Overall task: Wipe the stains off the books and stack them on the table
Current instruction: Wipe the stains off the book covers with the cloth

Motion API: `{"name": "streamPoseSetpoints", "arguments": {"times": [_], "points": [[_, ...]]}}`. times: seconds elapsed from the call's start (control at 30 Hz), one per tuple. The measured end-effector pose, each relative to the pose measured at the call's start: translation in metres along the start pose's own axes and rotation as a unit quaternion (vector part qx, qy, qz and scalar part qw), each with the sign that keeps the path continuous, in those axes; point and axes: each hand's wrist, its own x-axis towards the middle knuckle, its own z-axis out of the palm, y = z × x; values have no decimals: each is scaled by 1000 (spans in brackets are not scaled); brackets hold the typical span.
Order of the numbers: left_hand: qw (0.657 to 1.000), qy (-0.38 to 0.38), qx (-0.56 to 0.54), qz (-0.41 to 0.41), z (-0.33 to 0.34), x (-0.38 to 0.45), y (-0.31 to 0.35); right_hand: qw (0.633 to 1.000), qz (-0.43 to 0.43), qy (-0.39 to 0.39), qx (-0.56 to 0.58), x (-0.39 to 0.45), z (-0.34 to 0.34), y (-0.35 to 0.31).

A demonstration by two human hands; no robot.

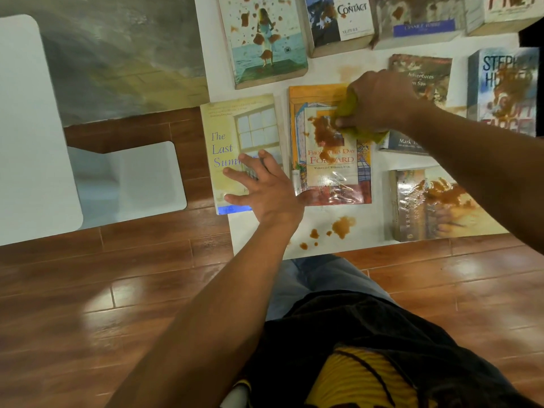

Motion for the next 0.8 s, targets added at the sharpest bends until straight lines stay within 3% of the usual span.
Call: {"name": "streamPoseSetpoints", "arguments": {"times": [0.13,0.27,0.4,0.8], "points": [[1000,-1,2,-2,-2,0,0,999,15,44,16,2,-3,5],[1000,4,2,-2,-2,0,0,1000,-14,8,-18,-3,0,4],[1000,-1,0,-1,-1,-2,0,999,12,41,4,-3,3,7],[1000,4,2,-1,-2,0,-1,1000,15,14,16,-16,10,8]]}}
